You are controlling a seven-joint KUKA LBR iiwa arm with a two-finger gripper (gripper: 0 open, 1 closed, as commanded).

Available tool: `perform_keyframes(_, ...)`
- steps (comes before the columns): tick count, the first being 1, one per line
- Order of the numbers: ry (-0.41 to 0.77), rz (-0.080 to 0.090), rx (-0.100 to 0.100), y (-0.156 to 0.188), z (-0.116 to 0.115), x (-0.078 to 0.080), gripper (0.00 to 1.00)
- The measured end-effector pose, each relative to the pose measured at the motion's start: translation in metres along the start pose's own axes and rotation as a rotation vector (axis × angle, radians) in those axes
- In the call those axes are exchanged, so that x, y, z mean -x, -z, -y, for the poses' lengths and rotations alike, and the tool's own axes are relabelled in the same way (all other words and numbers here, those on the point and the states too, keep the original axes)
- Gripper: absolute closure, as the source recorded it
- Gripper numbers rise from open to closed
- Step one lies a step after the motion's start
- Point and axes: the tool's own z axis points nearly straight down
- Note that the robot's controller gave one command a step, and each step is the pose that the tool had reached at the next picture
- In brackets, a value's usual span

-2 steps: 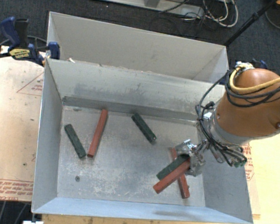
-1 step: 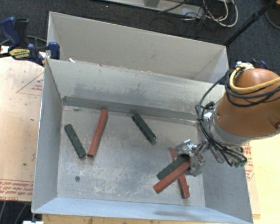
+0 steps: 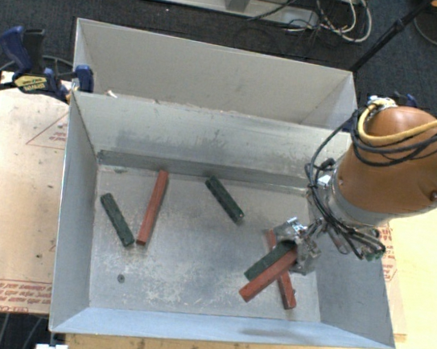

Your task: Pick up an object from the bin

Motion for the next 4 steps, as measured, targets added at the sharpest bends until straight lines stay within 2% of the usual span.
perform_keyframes(4, 0.000, 0.000, 0.000, -0.0001, 0.0001, -0.0001, 1.00)
